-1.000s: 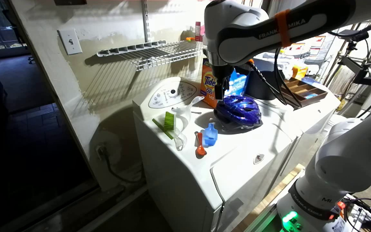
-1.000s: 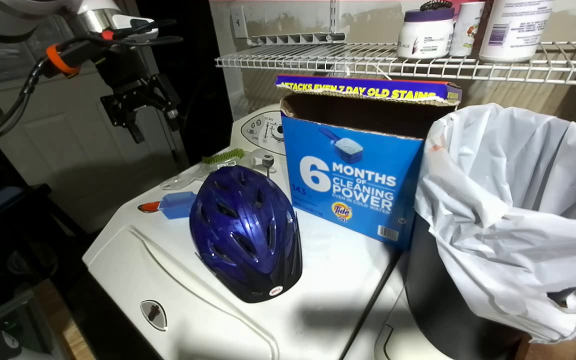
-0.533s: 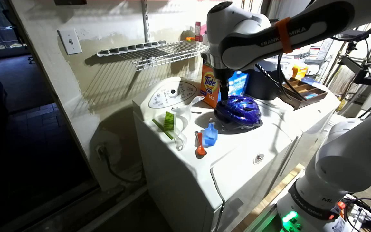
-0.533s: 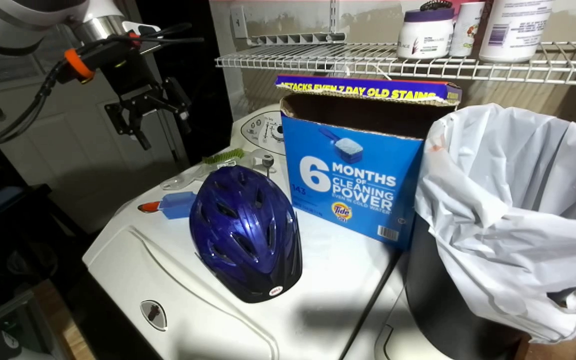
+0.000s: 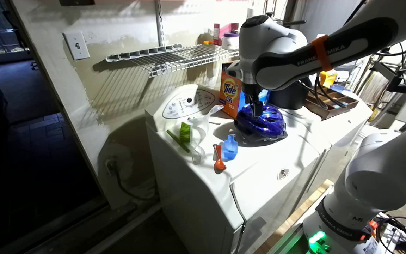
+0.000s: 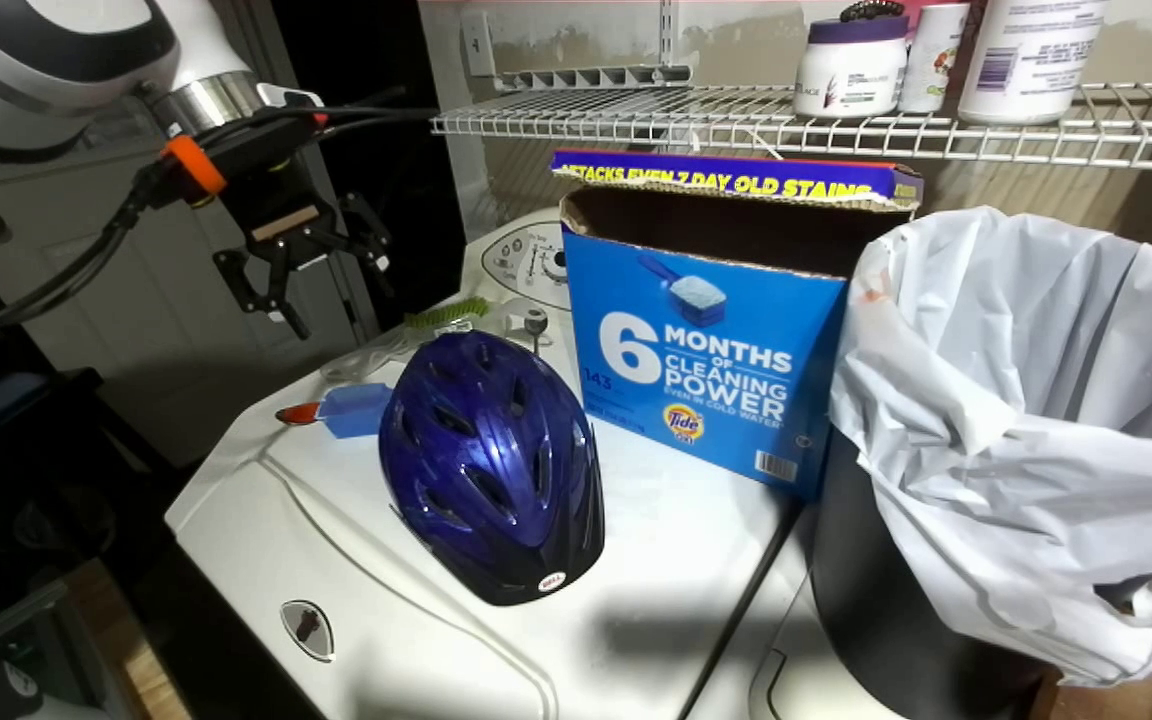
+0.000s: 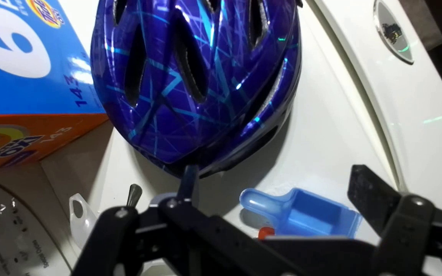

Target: Pick up the blue bicycle helmet and put it on the first shelf above the washing machine

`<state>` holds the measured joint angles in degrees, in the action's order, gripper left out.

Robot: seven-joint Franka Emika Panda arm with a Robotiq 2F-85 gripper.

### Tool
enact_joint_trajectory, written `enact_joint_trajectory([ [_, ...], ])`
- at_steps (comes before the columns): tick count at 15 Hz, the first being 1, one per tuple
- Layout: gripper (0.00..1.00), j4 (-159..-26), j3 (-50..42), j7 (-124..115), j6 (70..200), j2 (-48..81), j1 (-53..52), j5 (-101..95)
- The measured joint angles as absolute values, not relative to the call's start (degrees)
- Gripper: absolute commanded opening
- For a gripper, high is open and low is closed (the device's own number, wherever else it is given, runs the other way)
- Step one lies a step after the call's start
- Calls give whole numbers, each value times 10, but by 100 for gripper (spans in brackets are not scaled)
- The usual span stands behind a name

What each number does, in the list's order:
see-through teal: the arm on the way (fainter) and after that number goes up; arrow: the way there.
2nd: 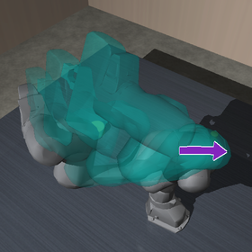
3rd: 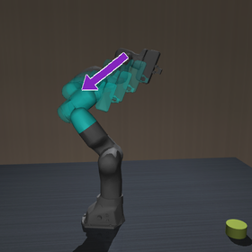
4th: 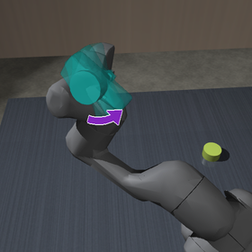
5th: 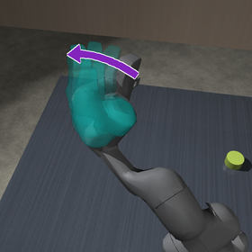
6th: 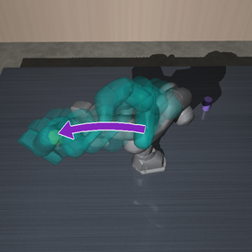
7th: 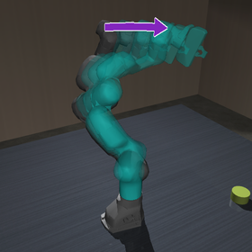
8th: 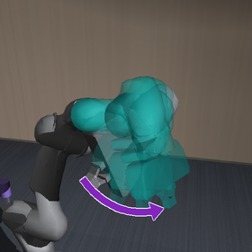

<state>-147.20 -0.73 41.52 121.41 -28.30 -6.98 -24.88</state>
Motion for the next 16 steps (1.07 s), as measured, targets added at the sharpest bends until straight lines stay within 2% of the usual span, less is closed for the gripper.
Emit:
enact_joint_trajectory([
  [16,100,-1502,-37,470,1213,-292,-53,-271],
])
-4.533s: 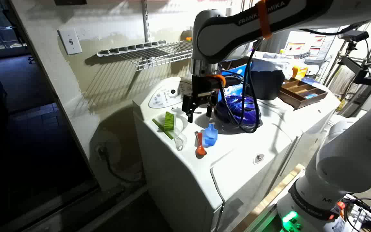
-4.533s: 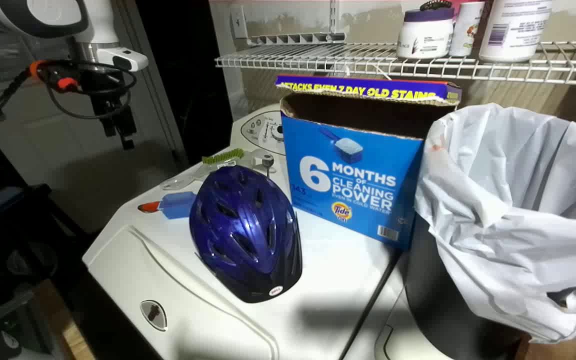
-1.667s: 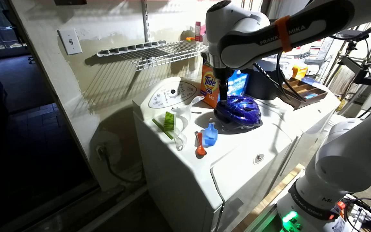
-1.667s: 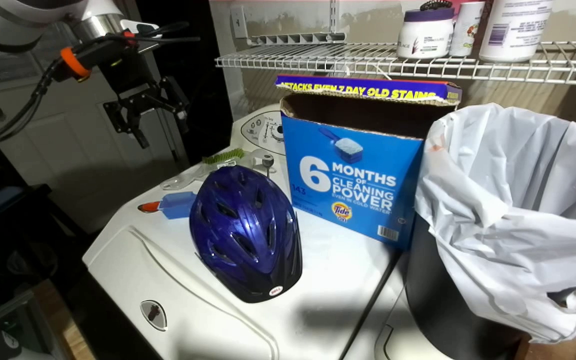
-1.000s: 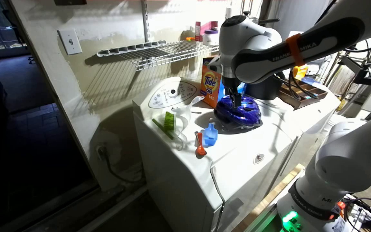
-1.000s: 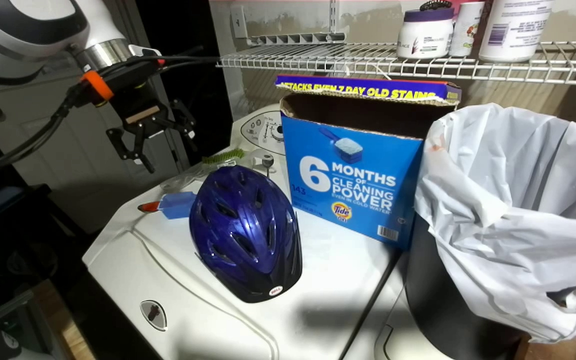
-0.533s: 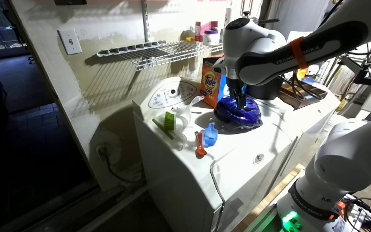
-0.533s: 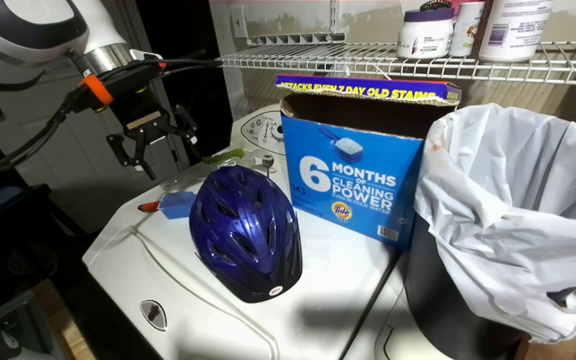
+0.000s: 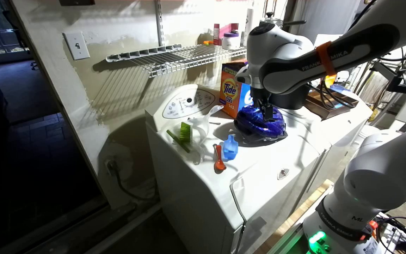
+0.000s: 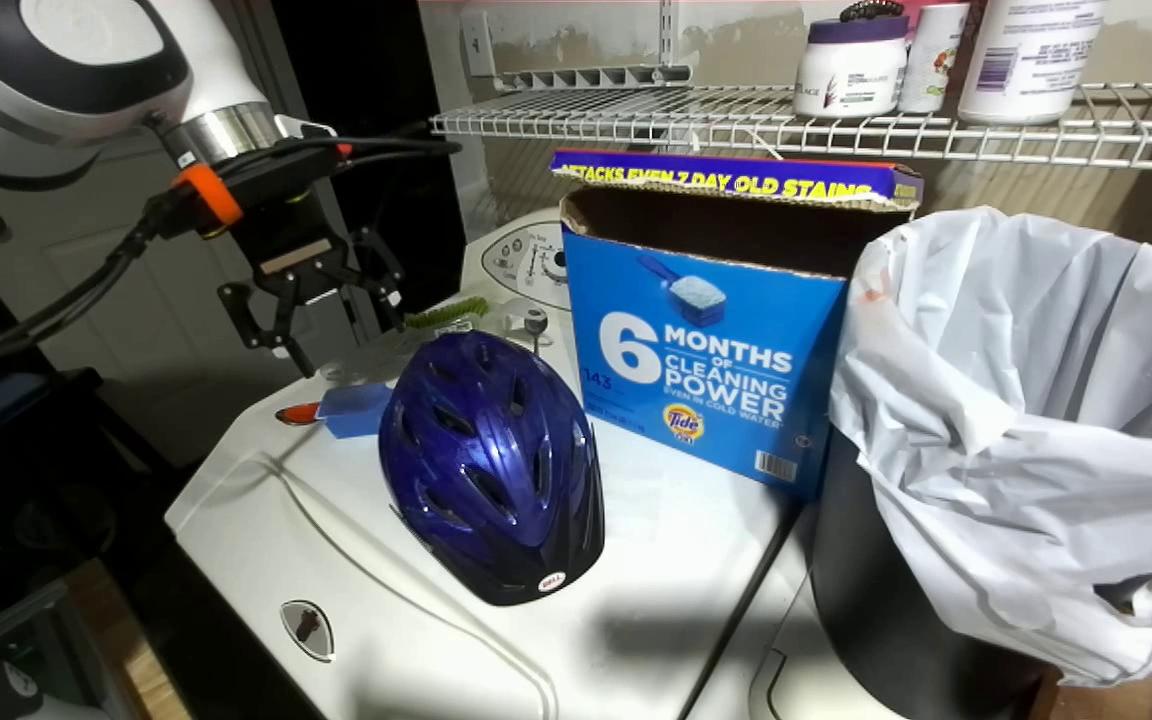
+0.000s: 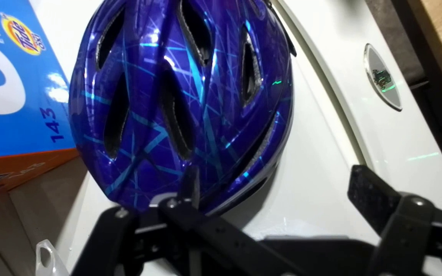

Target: Pick up the blue bicycle helmet and put it on the first shelf above the washing machine

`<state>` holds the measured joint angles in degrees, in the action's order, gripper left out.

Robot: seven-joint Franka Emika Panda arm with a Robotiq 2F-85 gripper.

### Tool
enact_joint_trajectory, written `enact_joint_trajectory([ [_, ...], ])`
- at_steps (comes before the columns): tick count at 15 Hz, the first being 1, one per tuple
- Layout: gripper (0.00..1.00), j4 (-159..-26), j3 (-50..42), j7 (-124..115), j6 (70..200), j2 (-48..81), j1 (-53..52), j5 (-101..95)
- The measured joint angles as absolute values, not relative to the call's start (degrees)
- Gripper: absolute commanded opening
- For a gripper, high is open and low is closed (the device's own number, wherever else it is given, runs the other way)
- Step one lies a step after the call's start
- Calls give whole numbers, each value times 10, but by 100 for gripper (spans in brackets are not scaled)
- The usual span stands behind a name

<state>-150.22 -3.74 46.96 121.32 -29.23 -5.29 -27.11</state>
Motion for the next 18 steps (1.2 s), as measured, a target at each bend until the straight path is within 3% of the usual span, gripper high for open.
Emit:
enact_joint_trajectory([
  [18,100,-1529,-71,561,1298,-266,-4,-272],
])
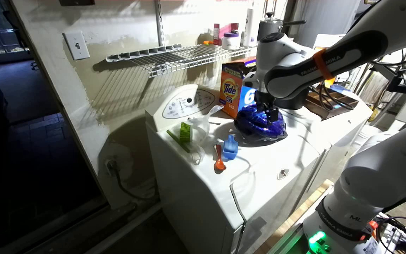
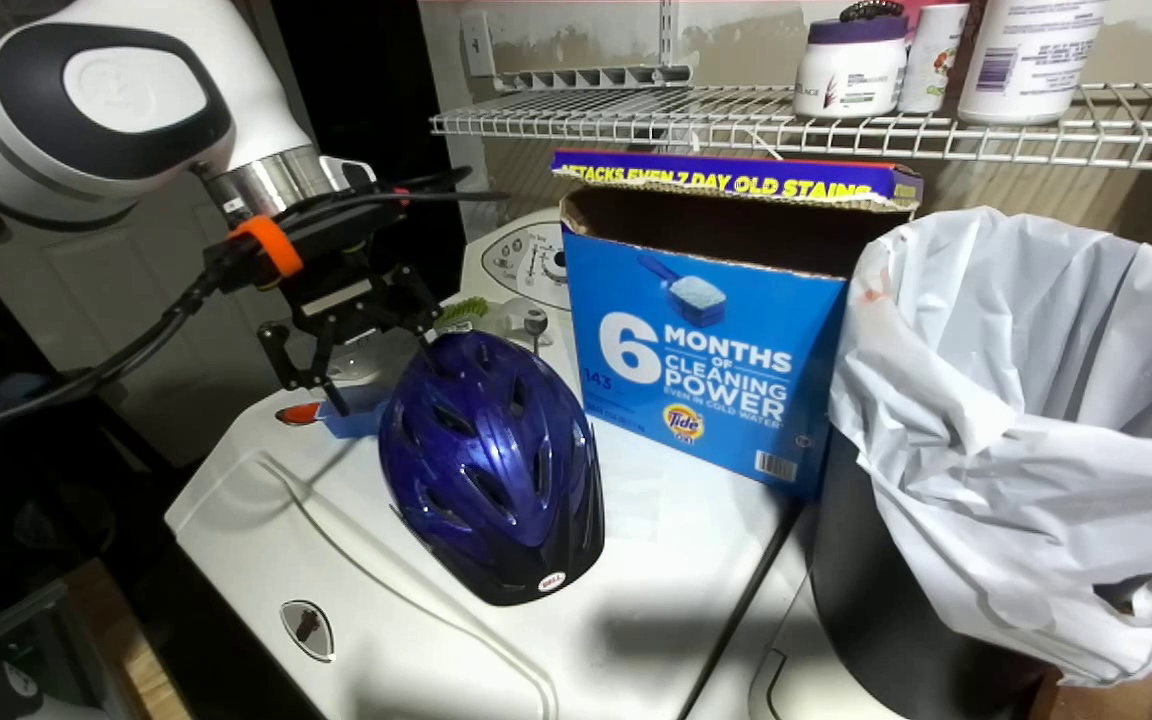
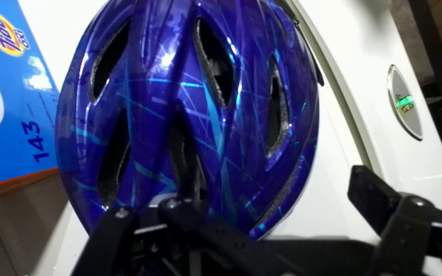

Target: Pick up the blue bicycle helmet and put it on the first shelf above the washing machine

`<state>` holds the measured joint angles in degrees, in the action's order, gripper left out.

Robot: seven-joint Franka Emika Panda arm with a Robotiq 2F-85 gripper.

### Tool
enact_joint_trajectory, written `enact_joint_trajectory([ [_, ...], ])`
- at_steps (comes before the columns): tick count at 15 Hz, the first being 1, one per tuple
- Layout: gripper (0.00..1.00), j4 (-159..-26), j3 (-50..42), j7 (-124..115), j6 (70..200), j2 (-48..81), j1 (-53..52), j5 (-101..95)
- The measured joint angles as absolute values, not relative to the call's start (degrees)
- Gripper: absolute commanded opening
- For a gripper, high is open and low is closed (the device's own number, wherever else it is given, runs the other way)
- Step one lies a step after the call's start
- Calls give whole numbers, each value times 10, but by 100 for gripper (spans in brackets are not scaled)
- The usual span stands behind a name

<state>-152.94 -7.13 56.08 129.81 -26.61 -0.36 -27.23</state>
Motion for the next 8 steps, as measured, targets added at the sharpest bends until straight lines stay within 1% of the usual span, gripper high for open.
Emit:
enact_joint_trajectory([
  [5,100,-1529,-75,577,1326,-250,10,-272],
  [6,96,-1529,-75,579,1330,-249,12,-272],
  [7,74,-1529,-75,582,1334,-248,14,-272],
  [8,72,-1529,-75,585,1337,-247,15,-272],
])
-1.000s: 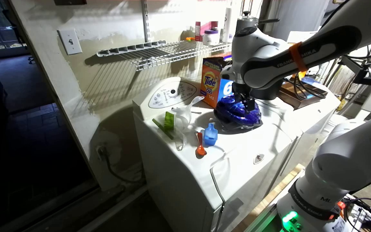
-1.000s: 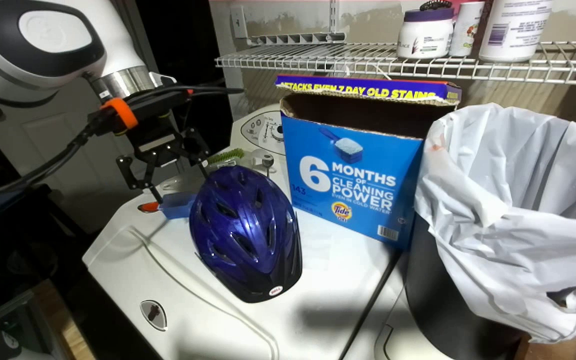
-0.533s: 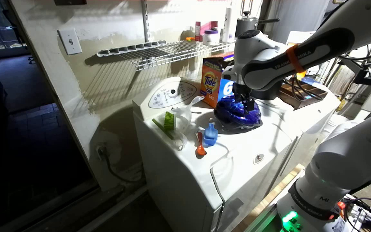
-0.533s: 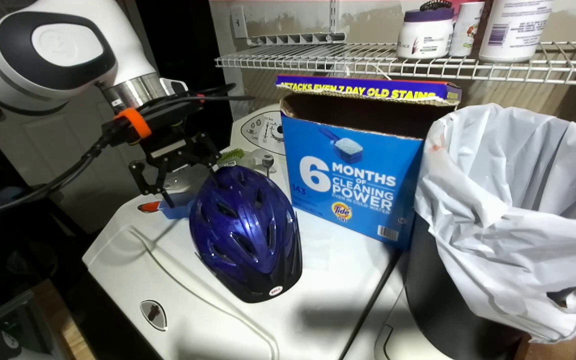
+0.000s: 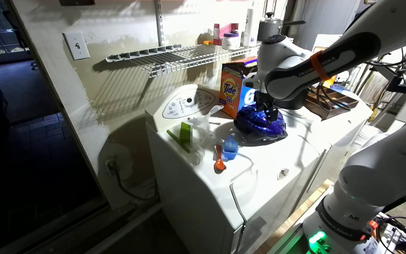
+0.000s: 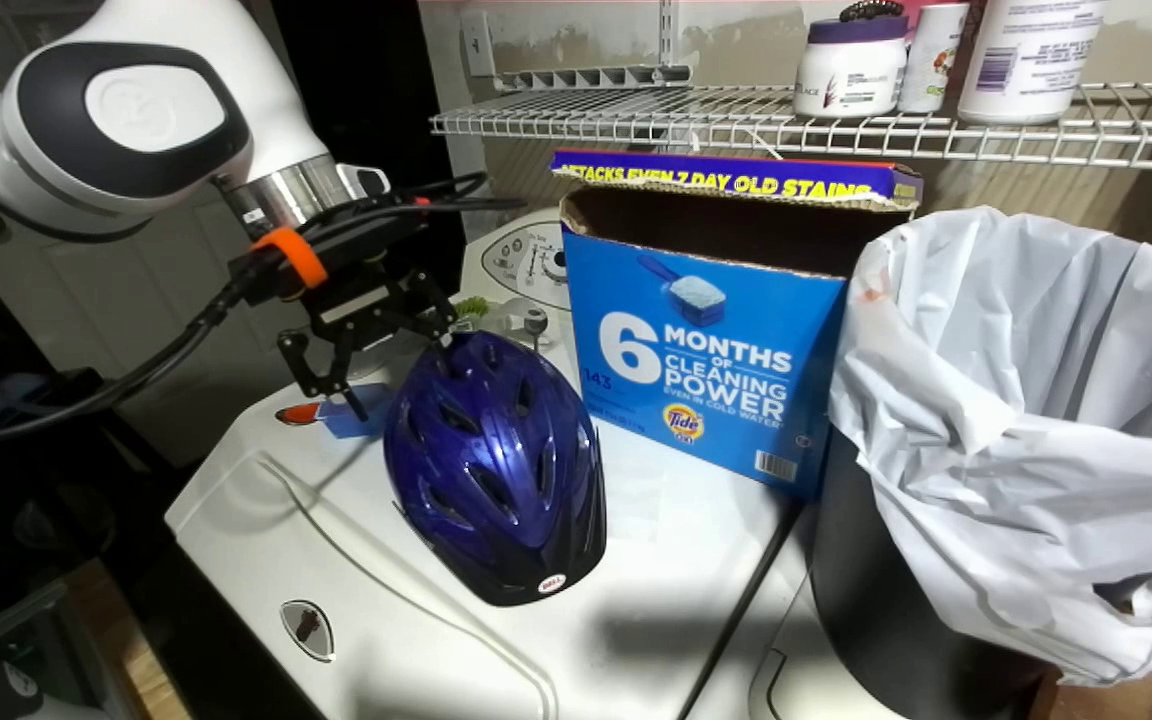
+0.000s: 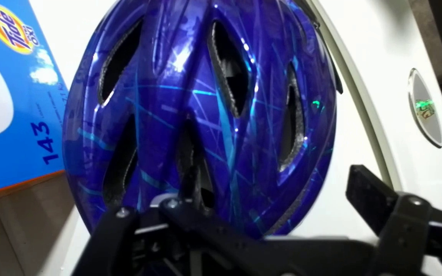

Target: Pick up the blue bicycle helmet and put it on the first shelf above the washing machine

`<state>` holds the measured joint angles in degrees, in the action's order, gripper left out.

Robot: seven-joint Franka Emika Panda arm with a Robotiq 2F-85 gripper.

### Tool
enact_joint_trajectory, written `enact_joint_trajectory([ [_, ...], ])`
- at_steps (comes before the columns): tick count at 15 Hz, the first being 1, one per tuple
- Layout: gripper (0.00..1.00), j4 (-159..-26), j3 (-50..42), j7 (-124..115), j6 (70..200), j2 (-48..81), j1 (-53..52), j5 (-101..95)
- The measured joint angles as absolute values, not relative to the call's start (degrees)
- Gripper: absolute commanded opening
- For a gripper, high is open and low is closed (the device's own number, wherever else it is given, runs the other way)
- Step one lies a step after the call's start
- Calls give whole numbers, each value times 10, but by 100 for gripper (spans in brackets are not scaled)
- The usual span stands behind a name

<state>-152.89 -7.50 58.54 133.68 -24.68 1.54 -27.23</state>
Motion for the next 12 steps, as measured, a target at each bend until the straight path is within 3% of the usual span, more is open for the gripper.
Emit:
enact_joint_trajectory([
  [2,68,-1529,-75,591,1343,-244,19,-272],
  [4,87,-1529,-75,593,1348,-240,21,-272],
  [6,86,-1529,-75,594,1351,-236,22,-272],
  [7,63,-1529,-75,595,1351,-234,22,-273],
  [8,63,-1528,-75,597,1352,-232,22,-273],
  [12,39,-1526,-75,601,1356,-229,22,-279],
])
